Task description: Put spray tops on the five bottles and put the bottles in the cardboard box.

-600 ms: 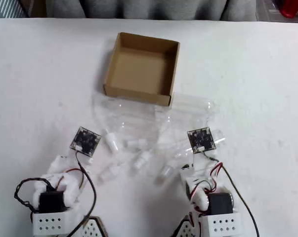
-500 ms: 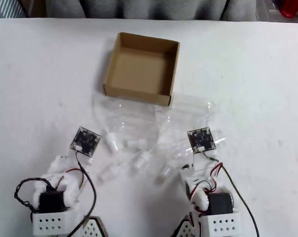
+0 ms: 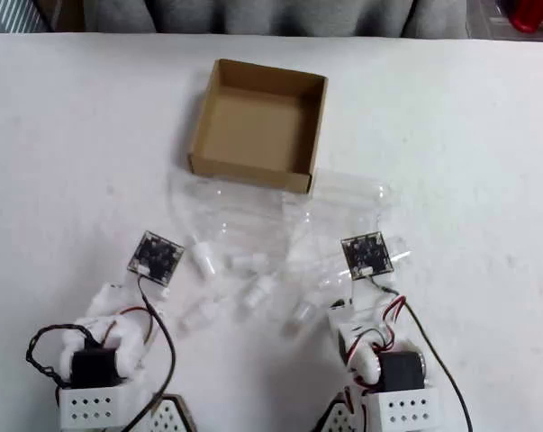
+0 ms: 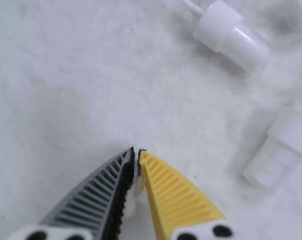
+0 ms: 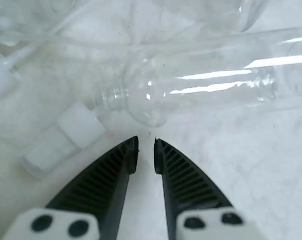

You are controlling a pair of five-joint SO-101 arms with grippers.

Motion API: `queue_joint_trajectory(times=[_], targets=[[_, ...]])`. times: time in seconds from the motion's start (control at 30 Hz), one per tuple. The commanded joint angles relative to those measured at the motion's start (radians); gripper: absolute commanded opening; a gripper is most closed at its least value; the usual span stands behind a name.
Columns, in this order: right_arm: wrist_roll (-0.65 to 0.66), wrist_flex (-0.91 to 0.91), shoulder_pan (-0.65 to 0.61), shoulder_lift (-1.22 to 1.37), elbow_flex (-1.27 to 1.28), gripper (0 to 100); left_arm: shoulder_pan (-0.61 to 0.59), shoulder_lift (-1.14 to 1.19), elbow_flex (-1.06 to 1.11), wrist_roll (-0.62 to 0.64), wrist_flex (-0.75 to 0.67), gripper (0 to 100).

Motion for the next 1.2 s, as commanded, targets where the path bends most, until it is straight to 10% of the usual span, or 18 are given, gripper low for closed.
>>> queue_joint_trajectory(times=[0.0, 1.17], targets=[[-0.002, 0.005, 0.007, -0.008, 0.009, 2.9, -0.004, -0.019, -0.003, -0.006, 0.008, 2], [-0.002, -0.042, 0.185, -0.010, -0.005, 8.8, 0.116, -0.021, -0.005, -0.006, -0.054, 3]])
